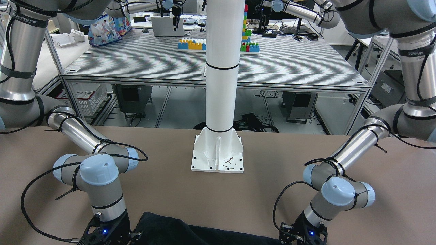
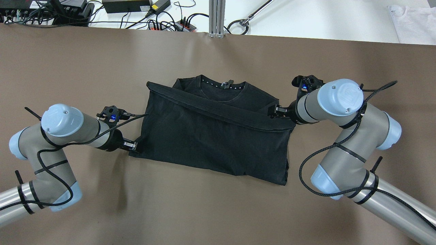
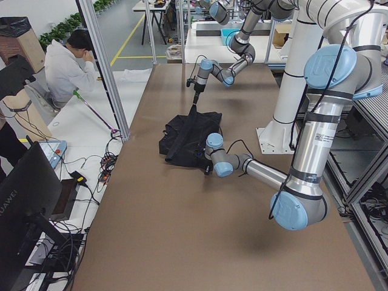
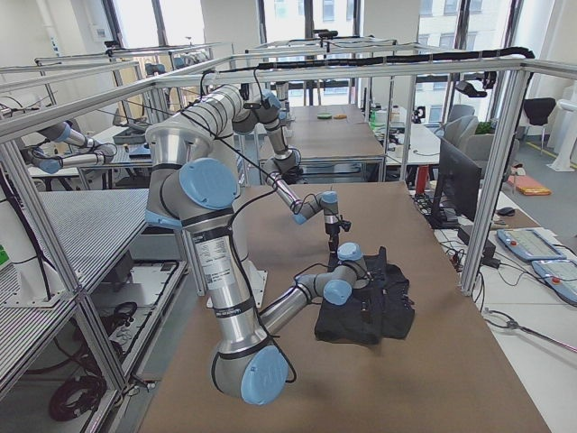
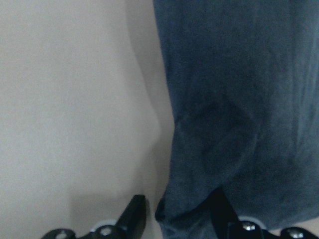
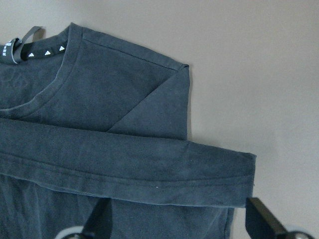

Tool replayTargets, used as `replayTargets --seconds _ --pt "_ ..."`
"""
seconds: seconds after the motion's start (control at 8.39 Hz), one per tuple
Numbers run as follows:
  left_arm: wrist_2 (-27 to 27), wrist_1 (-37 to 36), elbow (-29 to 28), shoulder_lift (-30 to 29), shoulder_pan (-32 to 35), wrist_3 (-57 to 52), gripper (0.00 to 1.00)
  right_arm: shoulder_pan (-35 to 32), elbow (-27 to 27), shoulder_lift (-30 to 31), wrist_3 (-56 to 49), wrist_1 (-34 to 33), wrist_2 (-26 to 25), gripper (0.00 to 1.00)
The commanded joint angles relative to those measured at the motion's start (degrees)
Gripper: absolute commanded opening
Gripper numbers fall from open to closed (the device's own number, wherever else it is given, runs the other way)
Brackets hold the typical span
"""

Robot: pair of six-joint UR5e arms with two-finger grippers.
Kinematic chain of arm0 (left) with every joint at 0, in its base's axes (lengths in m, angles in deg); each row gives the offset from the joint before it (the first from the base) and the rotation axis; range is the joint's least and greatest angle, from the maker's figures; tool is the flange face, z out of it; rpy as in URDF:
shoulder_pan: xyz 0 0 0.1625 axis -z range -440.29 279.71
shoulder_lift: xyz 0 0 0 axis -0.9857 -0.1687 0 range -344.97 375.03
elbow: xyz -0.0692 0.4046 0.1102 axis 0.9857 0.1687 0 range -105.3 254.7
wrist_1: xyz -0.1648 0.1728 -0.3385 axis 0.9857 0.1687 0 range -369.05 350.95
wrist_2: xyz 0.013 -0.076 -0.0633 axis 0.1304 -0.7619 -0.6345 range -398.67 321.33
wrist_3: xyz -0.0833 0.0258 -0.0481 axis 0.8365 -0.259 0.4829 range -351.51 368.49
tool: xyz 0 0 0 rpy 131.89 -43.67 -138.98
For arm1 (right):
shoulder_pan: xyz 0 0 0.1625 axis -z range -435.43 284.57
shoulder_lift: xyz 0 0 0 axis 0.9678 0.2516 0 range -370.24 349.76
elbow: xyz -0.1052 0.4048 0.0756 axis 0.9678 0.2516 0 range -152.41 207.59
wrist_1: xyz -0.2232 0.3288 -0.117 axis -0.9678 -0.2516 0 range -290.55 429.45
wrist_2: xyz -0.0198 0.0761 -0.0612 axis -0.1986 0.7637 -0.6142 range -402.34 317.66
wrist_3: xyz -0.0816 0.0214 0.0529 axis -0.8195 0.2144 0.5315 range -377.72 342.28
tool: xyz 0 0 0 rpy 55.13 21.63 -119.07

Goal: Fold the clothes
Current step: 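Grasp the folded shirt's side edge with the left gripper, then lift and fold the side edge with the left gripper while the right withdraws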

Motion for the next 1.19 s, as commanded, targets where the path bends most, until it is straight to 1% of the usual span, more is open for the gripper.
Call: replayTargets --seconds 0.0,0.48,0.6,0.71,0.83,0.95,1.07 --pt "0.0 0.8 0.43 0.3 0.08 0.99 0.0 0.0 0.0 0.09 0.0 0.0 -0.05 0.94" --pt "0.0 1.51 0.95 0.74 0.17 1.87 0.0 0.0 0.0 0.09 0.09 0.09 0.04 0.94" --pt "0.26 1.42 1.22 0.57 1.47 1.78 0.0 0.0 0.0 0.0 0.09 0.09 0.04 0.94" --pt "-0.26 0.9 0.7 0.3 5.05 1.0 0.0 0.0 0.0 0.0 0.09 0.09 0.04 0.94" --pt "-0.27 0.28 -1.13 -0.31 8.31 -0.23 0.0 0.0 0.0 0.0 0.18 0.09 0.04 0.94" --pt "-0.35 0.19 -5.59 -3.45 11.65 -3.72 0.0 0.0 0.0 0.0 0.18 0.09 0.04 0.94" --pt "-0.44 0.1 -12.51 -8.61 14.73 -7.32 0.0 0.0 0.09 -0.09 0.09 0.09 0.04 0.94"
